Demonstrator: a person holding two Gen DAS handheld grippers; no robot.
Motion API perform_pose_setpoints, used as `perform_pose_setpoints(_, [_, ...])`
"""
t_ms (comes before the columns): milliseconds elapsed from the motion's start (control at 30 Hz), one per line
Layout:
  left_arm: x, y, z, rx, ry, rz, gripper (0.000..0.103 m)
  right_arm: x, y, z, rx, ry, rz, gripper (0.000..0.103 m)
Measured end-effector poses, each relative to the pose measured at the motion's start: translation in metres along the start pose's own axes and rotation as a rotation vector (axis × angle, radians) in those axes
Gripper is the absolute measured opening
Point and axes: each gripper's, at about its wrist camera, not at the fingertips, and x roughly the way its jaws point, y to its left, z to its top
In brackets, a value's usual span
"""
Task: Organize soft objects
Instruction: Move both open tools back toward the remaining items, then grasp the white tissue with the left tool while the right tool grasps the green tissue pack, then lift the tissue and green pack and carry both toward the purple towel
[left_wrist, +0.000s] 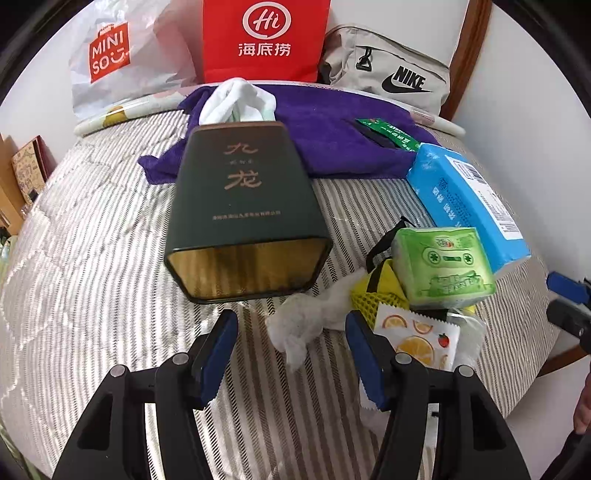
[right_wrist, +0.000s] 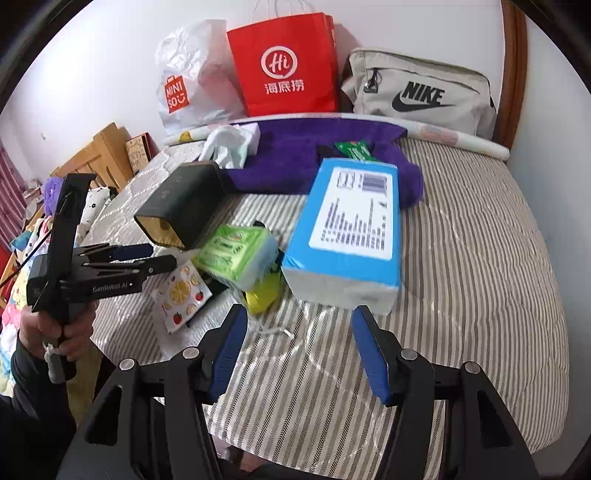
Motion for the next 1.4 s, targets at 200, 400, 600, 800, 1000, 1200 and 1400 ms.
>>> perform_pose_setpoints(200, [0.009,-0.002,-0.001,0.038,-0.028,0.007,0.023,0.009,0.01,-0.006,-0.03,0.008,0.018,0.059])
perform_pose_setpoints(400, [-0.003,0.004,-0.004,0.048,-0.011,-0.033,0.022,0.014,0.038,0.014,-0.156,-0.026,0.037,0.059])
perform_pose_setpoints(600, [-0.017,0.022,-0.009,0.041,-0.017,0.008,0.022,0.037,0.065,0.041,-0.316,-0.022,0.034,0.073])
perform_pose_setpoints(800, [-0.019,0.046,-0.014,-0.021,-0.009,-0.004,0.022,0.07,0.081,0.052,-0.4,0.054,0.059,0.074])
perform_pose_setpoints(1000, [-0.009,0.048,-0.016,-0.042,0.012,-0.089,0.022,0.094,0.086,0.053,-0.451,0.118,0.015,0.078])
perform_pose_setpoints(1200, [-0.004,0.048,-0.015,-0.051,0.017,-0.11,0.022,0.1,0.094,0.048,-0.517,0.125,-0.024,0.077])
perform_pose_setpoints(1400, [-0.004,0.051,-0.017,-0.066,0.018,-0.119,0.022,0.096,0.089,0.051,-0.511,0.098,-0.042,0.052])
